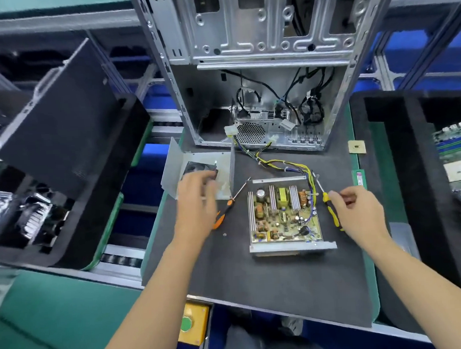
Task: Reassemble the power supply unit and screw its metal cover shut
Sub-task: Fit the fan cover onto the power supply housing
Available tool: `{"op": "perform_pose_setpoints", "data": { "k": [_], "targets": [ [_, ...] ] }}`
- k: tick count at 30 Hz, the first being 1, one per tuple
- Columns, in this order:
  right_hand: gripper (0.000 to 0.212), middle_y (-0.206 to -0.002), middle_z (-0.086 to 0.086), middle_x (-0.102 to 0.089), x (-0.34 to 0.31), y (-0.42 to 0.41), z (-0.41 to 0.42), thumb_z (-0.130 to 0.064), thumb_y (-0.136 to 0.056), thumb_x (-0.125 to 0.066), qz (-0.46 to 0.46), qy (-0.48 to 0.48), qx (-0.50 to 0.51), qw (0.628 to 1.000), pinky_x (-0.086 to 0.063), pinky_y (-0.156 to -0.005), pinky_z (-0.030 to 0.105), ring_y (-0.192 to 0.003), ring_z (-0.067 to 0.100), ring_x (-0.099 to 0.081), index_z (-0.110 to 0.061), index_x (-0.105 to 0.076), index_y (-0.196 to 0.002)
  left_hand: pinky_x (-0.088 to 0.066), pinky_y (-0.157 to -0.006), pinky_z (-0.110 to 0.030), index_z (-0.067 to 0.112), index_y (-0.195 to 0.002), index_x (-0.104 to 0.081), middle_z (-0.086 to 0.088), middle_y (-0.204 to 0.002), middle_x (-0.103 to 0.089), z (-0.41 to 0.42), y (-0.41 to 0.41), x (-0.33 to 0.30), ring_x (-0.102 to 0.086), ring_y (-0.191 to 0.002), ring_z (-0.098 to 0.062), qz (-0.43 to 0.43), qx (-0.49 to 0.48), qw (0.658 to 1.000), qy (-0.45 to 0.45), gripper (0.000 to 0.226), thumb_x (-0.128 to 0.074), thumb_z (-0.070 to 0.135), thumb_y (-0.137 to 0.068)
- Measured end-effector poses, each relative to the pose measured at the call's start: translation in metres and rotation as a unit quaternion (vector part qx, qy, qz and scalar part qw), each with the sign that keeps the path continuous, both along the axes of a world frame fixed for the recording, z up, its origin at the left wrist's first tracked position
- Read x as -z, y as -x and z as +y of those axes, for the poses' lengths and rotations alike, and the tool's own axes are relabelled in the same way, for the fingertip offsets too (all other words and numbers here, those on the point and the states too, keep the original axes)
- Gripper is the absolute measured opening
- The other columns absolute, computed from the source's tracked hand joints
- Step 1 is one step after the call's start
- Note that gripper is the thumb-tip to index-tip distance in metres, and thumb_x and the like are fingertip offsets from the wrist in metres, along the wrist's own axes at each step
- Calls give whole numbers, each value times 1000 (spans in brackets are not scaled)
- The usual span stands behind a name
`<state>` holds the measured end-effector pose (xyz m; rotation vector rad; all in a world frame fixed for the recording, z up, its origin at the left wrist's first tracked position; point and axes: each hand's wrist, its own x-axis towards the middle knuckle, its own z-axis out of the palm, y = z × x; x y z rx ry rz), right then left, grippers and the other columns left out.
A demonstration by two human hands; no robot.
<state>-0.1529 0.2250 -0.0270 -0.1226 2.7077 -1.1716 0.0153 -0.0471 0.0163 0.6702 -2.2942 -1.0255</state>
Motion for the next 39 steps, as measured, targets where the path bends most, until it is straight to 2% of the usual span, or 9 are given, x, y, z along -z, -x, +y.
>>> {"op": "perform_pose_setpoints", "data": {
  "k": [4, 6, 9, 12, 15, 21, 29, 33, 39],
  "targets": [
    [14, -96, 1, -66, -10, -1, 0, -34, -95, -60, 17, 10, 16, 1000, -41, -79, 31, -88, 19, -60, -19, -62, -95, -46, -83, -35, 30, -114, -58, 5, -113, -61, -40, 21, 14, -54, -104, -20, -173, -36, 983, 56, 46, -45, -4, -87],
    [12, -99, -1, -65, -15, -3, 0, -32, -95, -59, 12, 18, 24, 999, -40, -78, 30, -86, 12, -60, -21, -62, -98, -42, -103, -42, 24, -147, -37, -7, -155, -31, -59, 39, 21, -32, -139, -30, -355, 74, 923, 129, 73, -52, -7, -83],
    [11, -101, -5, -63, -21, -7, 2, -30, -94, -60, 16, 27, 38, 999, -37, -73, 24, -85, -4, -57, -23, -62, -101, -22, -120, -49, 20, -159, 3, -6, -166, 13, -83, 68, 13, 6, -153, -25, -478, 172, 842, 179, 97, -57, 0, -85],
    [9, -101, -7, -65, -24, -10, 3, -26, -93, -61, 13, 42, 48, 998, -38, -71, 14, -85, -8, -57, -24, -62, -102, -29, -116, -52, 20, -158, 4, -9, -162, -15, -93, 87, 9, -15, -150, -32, -528, 231, 795, 188, 91, -52, 4, -87],
    [8, -99, -10, -64, -26, -13, 3, -24, -93, -61, 9, 57, 60, 997, -36, -68, 4, -84, -12, -56, -26, -62, -100, -44, -104, -46, 22, -157, -20, -9, -148, -42, -101, 96, 10, -43, -133, -31, -508, 221, 817, 162, 76, -53, 4, -90],
    [6, -95, -16, -65, -27, -15, 4, -25, -94, -60, 4, 90, 79, 993, -39, -72, 12, -84, -10, -58, -30, -62, -97, -43, -102, -43, 26, -129, -62, -7, -129, -55, -109, 95, 16, -48, -120, -30, -484, 240, 803, 251, 34, -62, 26, -95],
    [8, -93, -16, -66, -31, -23, 1, -25, -93, -60, 18, 108, 85, 990, -45, -79, 22, -86, -1, -60, -33, -62, -94, -49, -92, -42, 24, -96, -61, -2, -112, -62, -108, 76, 2, -56, -106, -24, -439, 233, 857, 136, 3, -61, 21, -97],
    [14, -90, -17, -65, -47, -30, 0, -24, -94, -60, 27, 109, 87, 990, -48, -83, 26, -86, -2, -59, -36, -60, -88, -49, -76, -37, 27, -82, -51, 1, -94, -64, -110, 62, -31, -60, -85, -22, -396, 232, 882, 110, 19, -60, 21, -97],
    [18, -83, -19, -65, -106, -56, -40, -45, -79, -74, 39, 138, -74, 987, -47, -66, 14, -70, 4, -59, -39, -62, -91, -49, -81, -17, 40, -98, -57, 17, -101, -66, -84, 46, -98, -62, -94, 0, -215, 252, 943, 31, 22, -69, 24, -92]
  ]
}}
